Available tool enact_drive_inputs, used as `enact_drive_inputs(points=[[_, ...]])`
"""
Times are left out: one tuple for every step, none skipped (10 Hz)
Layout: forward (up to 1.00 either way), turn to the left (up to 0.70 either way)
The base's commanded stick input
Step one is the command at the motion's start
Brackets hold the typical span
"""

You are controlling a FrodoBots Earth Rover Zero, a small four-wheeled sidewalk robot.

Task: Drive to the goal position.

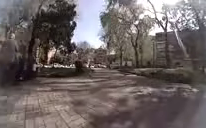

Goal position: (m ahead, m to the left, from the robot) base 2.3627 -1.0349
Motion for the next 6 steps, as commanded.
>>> enact_drive_inputs(points=[[0.7,0.0],[0.7,0.0],[0.7,0.0],[0.7,0.0],[0.7,0.0],[0.7,0.0]])
